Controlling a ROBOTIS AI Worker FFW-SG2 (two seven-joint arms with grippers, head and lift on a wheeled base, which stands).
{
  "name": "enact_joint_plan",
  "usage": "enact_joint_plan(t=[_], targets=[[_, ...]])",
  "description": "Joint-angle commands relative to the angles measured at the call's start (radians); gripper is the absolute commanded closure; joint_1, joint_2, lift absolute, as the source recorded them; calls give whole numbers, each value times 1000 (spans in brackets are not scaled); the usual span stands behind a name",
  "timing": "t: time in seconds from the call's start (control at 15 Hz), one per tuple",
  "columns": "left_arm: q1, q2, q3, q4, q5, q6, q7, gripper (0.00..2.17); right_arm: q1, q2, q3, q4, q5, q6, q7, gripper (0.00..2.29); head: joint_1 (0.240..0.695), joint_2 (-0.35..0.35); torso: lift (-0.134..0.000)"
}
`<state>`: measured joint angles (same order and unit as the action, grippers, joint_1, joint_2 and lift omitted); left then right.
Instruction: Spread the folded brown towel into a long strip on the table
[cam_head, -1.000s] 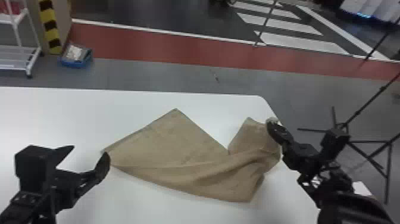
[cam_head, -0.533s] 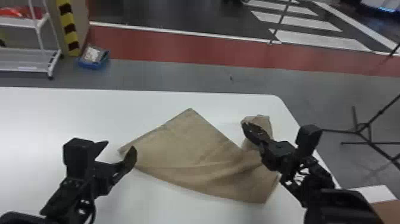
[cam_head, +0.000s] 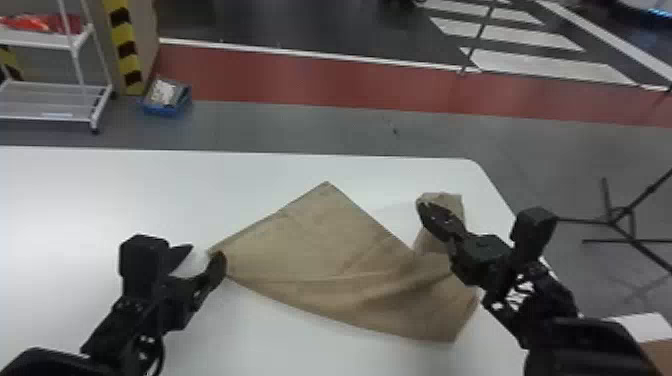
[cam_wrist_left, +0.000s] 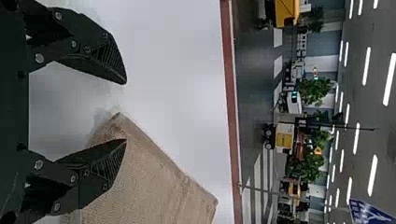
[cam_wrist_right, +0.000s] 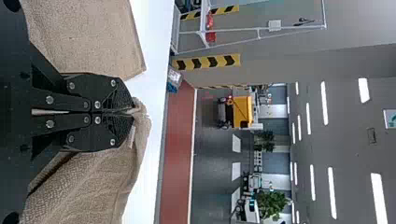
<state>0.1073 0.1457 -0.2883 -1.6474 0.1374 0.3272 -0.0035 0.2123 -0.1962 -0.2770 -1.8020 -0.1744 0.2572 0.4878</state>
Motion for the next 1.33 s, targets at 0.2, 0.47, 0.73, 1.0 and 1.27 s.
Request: enact_joint_plan(t=[0.2, 0.47, 0.73, 1.0, 1.27], targets=[[-9, 0, 5, 17, -4, 4, -1, 667, -1, 0, -1, 0, 1, 0, 0, 1484, 695, -231, -113], [-14, 0, 6, 26, -2, 10, -6, 994, -1, -2, -5, 1, 1, 0, 0, 1484, 695, -232, -113], [22, 9, 35, -31, 2, -18, 8, 1723, -11, -9, -5, 1, 9, 0, 0, 1484, 695, -230, -113], [169, 12, 215, -312, 19, 7, 14, 1723, -42, -71, -7, 7, 15, 12, 11, 1484, 695, -205, -113], [285, 12, 399, -612, 21, 166, 92, 1723, -65, -112, -102, -19, 13, 61, 64, 1484, 695, -128, -113]])
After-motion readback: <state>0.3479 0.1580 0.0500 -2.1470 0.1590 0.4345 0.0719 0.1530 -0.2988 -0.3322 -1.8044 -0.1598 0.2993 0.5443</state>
